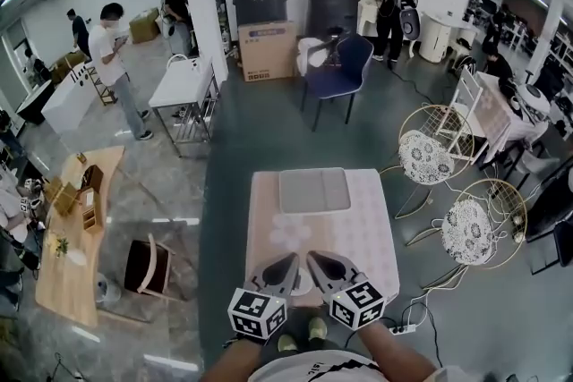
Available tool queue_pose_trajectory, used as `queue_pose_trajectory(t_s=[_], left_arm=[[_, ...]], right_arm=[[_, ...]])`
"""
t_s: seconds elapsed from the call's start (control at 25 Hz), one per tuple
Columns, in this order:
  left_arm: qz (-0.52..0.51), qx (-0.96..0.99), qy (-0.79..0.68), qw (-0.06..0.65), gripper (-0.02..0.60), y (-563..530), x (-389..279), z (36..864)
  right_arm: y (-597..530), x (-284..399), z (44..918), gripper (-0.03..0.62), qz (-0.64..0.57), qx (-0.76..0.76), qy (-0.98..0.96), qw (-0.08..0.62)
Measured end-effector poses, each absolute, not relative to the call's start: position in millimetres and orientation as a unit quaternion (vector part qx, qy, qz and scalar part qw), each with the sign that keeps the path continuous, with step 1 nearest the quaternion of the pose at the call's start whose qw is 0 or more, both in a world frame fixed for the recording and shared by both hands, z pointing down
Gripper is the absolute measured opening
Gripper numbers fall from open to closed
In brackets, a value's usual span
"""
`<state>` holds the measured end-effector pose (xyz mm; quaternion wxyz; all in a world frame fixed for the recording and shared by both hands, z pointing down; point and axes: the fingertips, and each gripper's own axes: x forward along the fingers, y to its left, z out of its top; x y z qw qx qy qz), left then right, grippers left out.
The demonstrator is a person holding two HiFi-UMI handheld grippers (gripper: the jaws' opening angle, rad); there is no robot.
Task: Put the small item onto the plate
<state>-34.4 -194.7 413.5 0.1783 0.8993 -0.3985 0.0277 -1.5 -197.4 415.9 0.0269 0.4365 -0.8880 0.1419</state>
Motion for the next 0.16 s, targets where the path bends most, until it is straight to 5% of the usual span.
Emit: queue_pose_trajectory(t_s=[0.16], left_arm=[[0.029, 0.9, -0.398, 0.178, 0.003, -193.6, -30.0, 416.5]], right_arm=[[-197.8, 1.6, 417.9, 0.012, 0.141, 0.437, -0.888, 0.028]])
